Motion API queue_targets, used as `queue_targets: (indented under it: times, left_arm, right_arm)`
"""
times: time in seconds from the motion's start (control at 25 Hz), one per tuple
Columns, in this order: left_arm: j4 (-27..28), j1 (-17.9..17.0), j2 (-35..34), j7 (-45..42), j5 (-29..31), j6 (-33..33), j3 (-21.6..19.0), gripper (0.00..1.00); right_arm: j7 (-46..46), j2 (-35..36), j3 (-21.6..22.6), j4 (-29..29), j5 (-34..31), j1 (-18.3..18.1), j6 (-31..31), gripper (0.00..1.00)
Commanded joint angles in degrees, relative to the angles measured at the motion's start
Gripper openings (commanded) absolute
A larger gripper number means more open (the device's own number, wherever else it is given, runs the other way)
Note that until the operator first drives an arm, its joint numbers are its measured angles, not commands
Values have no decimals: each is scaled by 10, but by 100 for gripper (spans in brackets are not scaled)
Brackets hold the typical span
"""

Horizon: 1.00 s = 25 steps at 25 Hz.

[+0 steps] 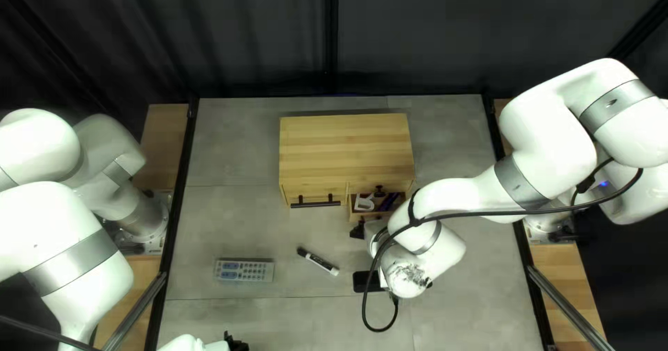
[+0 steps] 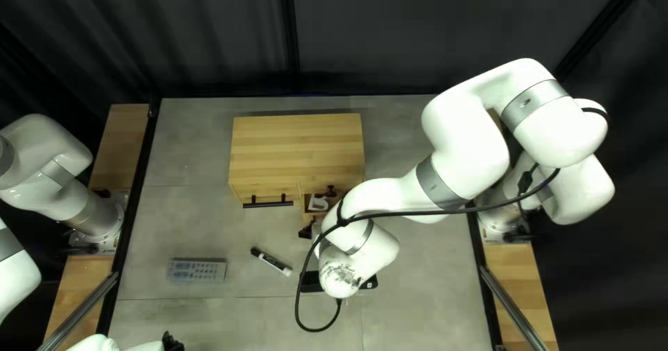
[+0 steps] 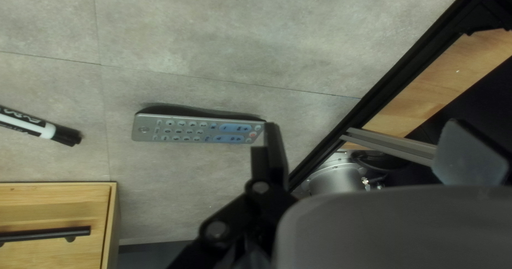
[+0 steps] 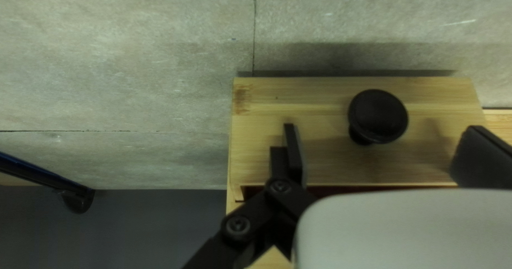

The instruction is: Open drawers and place objects into drawer and close

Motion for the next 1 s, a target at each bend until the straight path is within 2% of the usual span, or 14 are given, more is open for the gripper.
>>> queue_targets:
  times: [0.04,1.0]
  left_arm:
    - [0,0,0,0,0,0,0,100]
    - [0,0,0,0,0,0,0,100]
  right_arm:
    - [-1,0,-1,-2,-1,-2,-2,100]
    - [18,9,-12,-11,-37,5,9,100]
